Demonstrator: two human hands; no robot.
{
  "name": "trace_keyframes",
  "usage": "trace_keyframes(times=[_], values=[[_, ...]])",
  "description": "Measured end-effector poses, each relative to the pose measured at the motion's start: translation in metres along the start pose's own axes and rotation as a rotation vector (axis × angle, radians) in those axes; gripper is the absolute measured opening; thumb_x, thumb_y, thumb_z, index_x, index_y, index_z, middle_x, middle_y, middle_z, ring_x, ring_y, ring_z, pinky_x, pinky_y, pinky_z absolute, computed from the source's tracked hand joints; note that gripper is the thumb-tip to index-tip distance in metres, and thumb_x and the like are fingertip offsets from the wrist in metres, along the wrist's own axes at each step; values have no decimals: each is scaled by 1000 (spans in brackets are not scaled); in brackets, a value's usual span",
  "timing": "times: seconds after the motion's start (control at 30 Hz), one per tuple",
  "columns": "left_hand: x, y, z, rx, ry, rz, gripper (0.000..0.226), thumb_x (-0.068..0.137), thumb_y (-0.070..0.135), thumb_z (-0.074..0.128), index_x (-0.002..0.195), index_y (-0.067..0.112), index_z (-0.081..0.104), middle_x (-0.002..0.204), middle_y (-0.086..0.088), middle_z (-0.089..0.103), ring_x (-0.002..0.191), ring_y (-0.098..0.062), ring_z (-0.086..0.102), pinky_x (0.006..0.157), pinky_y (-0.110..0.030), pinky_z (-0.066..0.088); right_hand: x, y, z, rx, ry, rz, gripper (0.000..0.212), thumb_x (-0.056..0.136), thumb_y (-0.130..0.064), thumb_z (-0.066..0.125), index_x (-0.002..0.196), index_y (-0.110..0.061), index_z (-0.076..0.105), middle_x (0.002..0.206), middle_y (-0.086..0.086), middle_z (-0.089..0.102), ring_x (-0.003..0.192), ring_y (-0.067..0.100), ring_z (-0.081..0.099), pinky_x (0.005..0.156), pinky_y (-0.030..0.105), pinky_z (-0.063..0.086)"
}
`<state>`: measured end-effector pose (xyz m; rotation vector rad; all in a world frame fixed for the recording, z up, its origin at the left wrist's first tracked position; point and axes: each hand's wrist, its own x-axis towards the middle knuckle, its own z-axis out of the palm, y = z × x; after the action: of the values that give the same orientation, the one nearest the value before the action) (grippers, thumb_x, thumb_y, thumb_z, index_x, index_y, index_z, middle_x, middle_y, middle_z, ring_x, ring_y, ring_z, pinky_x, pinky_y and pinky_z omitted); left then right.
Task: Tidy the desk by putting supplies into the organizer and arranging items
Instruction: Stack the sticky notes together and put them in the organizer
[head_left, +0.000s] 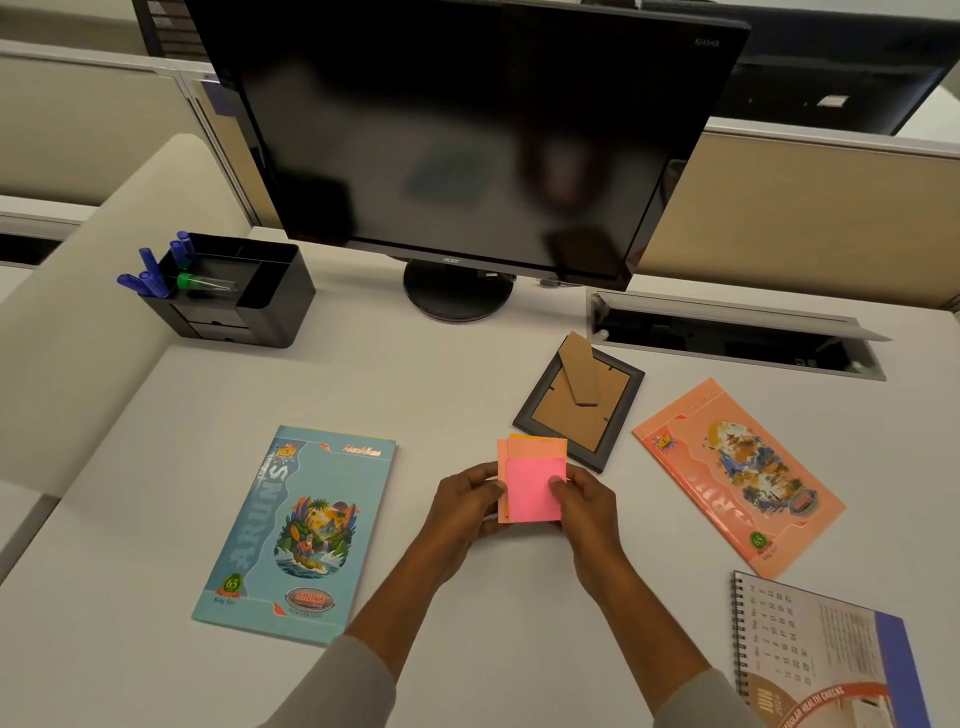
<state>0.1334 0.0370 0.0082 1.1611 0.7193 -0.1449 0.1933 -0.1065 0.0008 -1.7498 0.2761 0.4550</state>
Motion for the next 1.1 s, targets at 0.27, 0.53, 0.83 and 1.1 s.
trace_keyframes(times=[0.27, 0.53, 0.83, 1.1], values=[[2, 0, -1, 359, 84, 382, 26, 93, 6, 63, 116, 18, 68, 102, 5, 77, 98, -9, 72, 87, -26, 58, -8, -8, 1, -25, 22, -319, 23, 95, -13, 64, 115, -23, 67, 103, -13, 72, 96, -2, 68, 79, 16, 55], [8, -17, 0, 537, 173, 500, 28, 96, 10, 62, 121, 22, 62, 113, 8, 70, 111, -10, 65, 100, -23, 51, -8, 11, 4, -171, -13, -411, 28, 96, -4, 59, 114, -25, 62, 107, -18, 66, 102, -3, 63, 92, 15, 51], [2, -25, 7, 535, 279, 536, 30, 98, 15, 61, 128, 18, 64, 118, 6, 71, 109, -8, 65, 95, -7, 45, -5, 16, 8, -248, 66, -437, 26, 99, -7, 55, 113, -29, 61, 99, -18, 64, 95, 0, 62, 81, 7, 47], [4, -23, 5, 661, 360, 530, 24, 99, 14, 60, 121, 14, 69, 102, 4, 73, 86, -5, 62, 82, -1, 45, -3, 14, 9, -311, 85, -436, 23, 98, -7, 57, 111, -23, 67, 92, -24, 62, 88, -4, 61, 78, 4, 44]])
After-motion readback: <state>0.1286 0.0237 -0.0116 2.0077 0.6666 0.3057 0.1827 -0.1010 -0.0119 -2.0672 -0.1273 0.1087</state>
